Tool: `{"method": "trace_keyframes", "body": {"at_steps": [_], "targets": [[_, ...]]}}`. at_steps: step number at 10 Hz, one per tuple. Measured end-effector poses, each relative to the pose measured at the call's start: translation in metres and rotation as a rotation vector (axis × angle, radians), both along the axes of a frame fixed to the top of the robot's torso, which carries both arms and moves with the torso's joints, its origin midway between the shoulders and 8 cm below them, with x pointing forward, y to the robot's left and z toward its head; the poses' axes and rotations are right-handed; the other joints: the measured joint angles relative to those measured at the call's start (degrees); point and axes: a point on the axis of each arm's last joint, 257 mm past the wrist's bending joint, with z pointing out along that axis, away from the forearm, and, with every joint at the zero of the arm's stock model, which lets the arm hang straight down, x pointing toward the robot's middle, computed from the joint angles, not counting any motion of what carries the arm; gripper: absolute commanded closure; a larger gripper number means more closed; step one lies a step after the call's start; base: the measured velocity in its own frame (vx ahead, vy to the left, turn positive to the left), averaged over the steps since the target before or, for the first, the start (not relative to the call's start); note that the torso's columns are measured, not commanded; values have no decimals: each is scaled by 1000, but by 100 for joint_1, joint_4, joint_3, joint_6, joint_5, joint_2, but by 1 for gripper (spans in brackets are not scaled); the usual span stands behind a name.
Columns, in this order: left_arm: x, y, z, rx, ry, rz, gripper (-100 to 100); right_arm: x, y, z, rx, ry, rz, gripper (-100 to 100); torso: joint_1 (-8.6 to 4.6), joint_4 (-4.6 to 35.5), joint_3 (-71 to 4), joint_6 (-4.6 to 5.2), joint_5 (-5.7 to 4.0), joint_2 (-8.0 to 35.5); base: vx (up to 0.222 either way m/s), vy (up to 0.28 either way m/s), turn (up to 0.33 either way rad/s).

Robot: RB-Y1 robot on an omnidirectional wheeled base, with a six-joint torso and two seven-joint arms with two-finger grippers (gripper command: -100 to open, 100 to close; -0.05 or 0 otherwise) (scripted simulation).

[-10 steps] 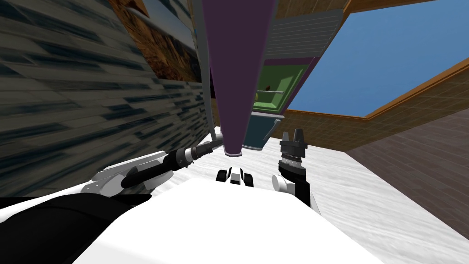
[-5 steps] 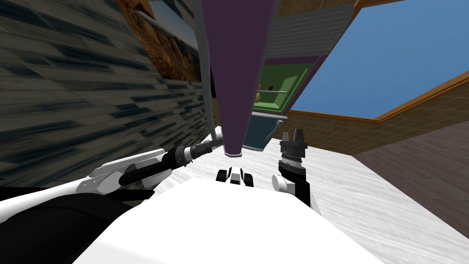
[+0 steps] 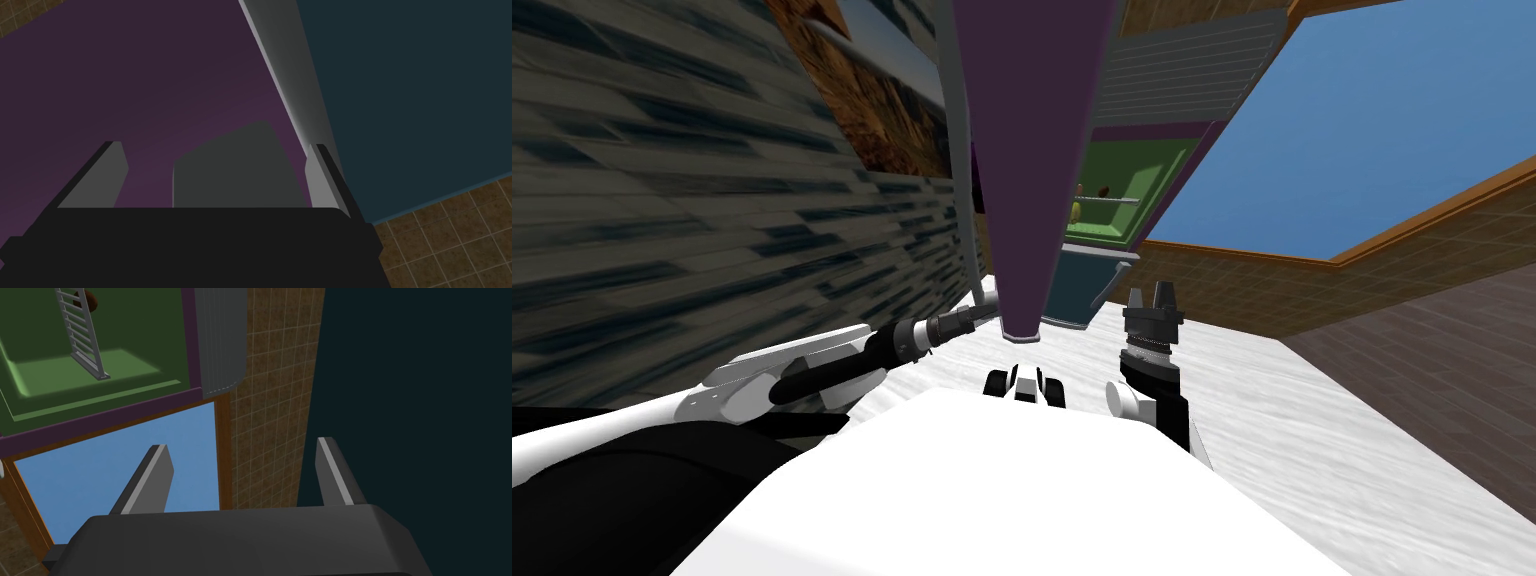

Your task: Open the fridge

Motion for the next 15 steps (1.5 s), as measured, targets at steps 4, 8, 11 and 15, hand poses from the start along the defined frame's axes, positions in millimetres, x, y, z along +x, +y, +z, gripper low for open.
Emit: {"method": "trace_keyframes", "body": {"at_steps": [4, 8, 11, 15], "targets": [[11, 21, -6, -15, 1, 36, -100, 0, 0, 0, 0, 0, 0, 0, -8, -65, 5, 27, 22, -66, -5, -88, -24], [16, 36, -6, -28, -4, 25, -100, 0, 0, 0, 0, 0, 0, 0, 33, -42, -7, 49, 25, -76, -1, 7, 11], [15, 36, -5, -27, -6, 26, -100, 0, 0, 0, 0, 0, 0, 0, 0, -46, -8, 52, 16, -79, 0, -1, -4], [26, 44, -11, -41, -5, -1, -100, 0, 0, 0, 0, 0, 0, 0, 48, -90, 19, 39, 58, -76, -20, -96, 28]]}}
